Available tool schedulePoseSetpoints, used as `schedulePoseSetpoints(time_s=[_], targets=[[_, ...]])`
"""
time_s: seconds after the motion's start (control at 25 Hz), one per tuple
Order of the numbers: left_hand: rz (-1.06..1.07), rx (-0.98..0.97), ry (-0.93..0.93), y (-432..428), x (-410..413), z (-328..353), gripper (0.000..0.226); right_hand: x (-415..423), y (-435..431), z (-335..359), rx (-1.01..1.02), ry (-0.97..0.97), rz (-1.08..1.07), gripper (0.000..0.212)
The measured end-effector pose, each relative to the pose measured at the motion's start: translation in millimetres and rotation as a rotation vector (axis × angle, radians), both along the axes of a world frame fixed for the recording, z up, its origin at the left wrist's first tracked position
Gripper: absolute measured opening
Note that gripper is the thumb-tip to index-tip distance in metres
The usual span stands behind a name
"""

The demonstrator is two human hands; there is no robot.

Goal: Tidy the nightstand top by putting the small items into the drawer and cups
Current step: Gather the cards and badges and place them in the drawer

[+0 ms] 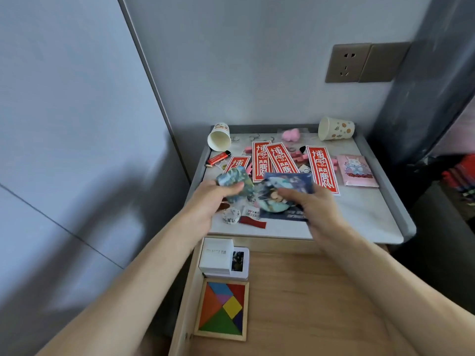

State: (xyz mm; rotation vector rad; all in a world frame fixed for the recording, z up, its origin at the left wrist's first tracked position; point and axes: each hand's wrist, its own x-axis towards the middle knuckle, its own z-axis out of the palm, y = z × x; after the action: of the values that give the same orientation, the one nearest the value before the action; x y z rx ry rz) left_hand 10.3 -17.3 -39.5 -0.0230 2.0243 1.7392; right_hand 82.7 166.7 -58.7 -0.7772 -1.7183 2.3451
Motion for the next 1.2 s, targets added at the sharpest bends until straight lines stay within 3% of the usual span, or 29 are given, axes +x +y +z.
schedulePoseSetpoints(time_s=[0.12,0.24,0.36,0.52,0.72,0.88,1.04,1.2], targets=[[-0.371,-0.5,0.255,14,-13,-6,0.022,13,33,-8,-0.042,0.025,-0.162,0.039],[-0.557,-0.859,0.386,40,-29,-20,0.021,23,39,-16,-0.042,0.04,-0.157,0.035],[-0.615,-1.081,0.454,52,-39,-34,0.026,24,40,-15,-0.064,0.079,-0.137,0.035],[-0.669,-1.136,0.474,53,-42,-35,0.043,23,38,-15,-0.045,0.098,-0.121,0.039],[-0.621,-0.905,0.547,49,-32,-25,0.032,26,35,-19,-0.014,0.095,-0.092,0.038],[-0.306,-0.568,0.617,28,-15,-11,0.028,33,28,-18,-0.036,0.067,-0.044,0.038],[0.132,0.026,0.193,-22,11,-7,0.022,53,9,-20,-0.173,0.013,0.122,0.036],[0.37,0.254,-0.134,-71,36,-29,0.017,84,-49,-51,-0.129,-0.263,0.476,0.029]])
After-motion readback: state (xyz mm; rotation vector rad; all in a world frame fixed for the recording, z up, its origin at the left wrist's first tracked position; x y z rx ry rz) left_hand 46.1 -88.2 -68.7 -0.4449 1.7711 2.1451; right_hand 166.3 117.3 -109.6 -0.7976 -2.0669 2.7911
